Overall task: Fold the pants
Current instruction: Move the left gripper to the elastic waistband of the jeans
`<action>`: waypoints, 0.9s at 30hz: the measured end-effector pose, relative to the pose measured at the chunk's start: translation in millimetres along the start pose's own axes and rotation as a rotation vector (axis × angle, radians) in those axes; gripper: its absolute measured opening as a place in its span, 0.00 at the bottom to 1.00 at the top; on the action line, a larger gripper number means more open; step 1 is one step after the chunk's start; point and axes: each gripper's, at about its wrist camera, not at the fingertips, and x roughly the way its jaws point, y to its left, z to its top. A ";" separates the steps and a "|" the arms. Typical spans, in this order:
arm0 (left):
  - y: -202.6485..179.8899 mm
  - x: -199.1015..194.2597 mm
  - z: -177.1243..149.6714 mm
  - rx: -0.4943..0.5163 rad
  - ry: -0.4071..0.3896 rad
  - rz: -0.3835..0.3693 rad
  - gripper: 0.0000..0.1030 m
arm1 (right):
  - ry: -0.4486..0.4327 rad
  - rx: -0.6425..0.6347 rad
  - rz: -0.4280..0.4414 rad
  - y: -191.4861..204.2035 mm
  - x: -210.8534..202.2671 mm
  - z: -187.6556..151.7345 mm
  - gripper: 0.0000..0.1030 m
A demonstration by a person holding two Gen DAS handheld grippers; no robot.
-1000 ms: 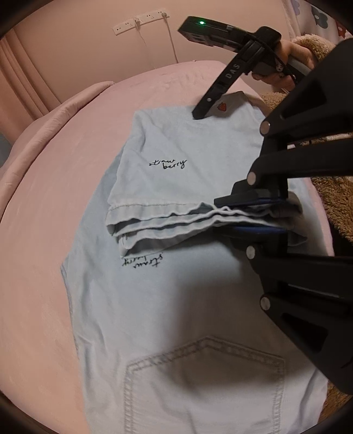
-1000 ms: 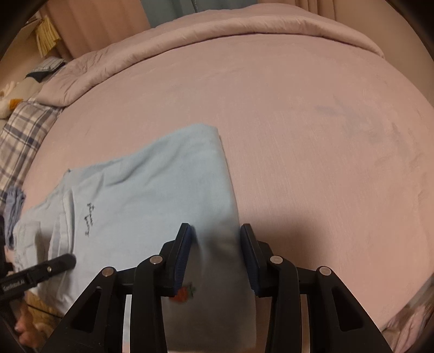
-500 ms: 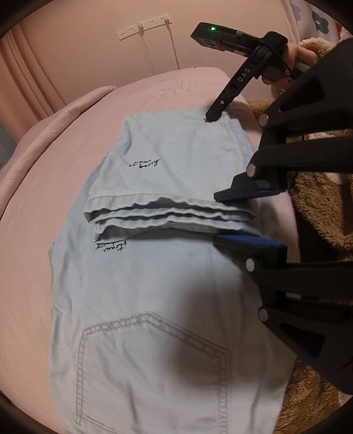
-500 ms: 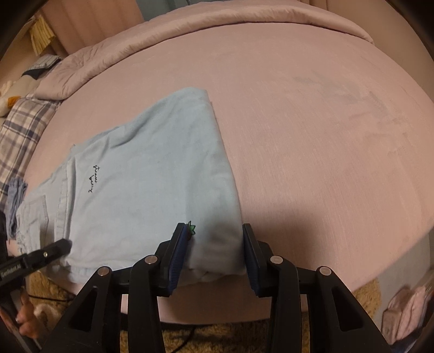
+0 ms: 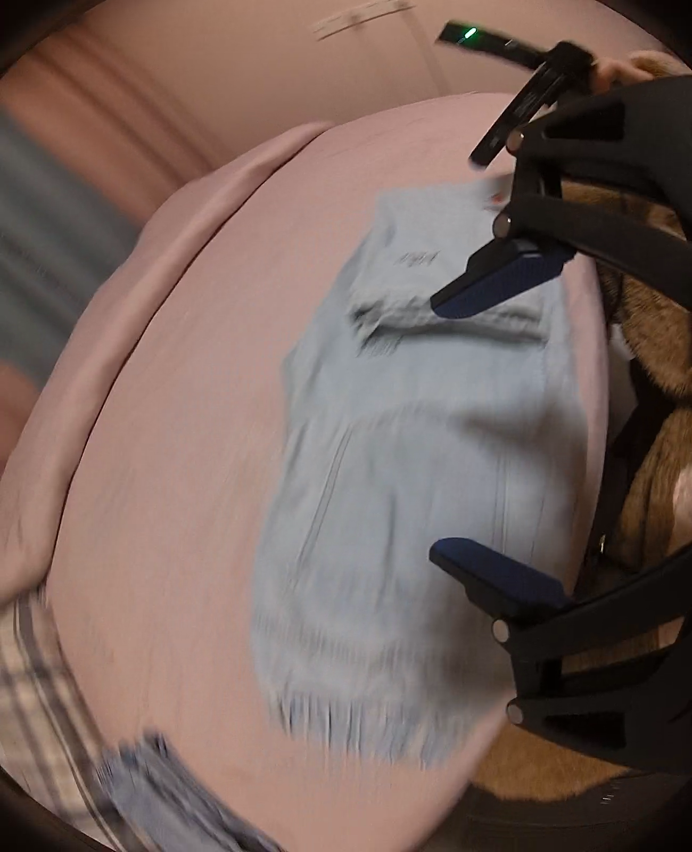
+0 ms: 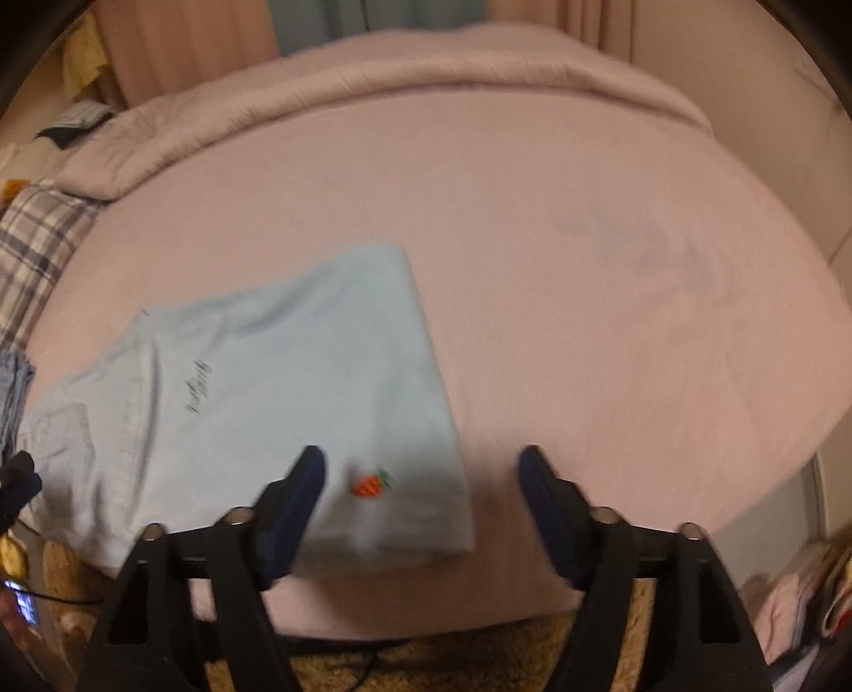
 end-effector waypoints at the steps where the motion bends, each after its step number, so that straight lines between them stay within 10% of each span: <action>1: 4.7 -2.0 1.4 -0.017 -0.004 0.007 0.83 | -0.015 -0.009 0.013 4.6 -2.8 2.2 0.85; 15: 98.6 -13.5 -0.6 -0.240 -0.042 0.160 0.91 | 0.073 -0.214 0.156 100.2 29.4 -3.0 0.88; 27: 131.2 4.8 -15.3 -0.313 0.002 0.151 0.90 | 0.117 -0.141 0.141 84.0 34.6 -1.6 0.88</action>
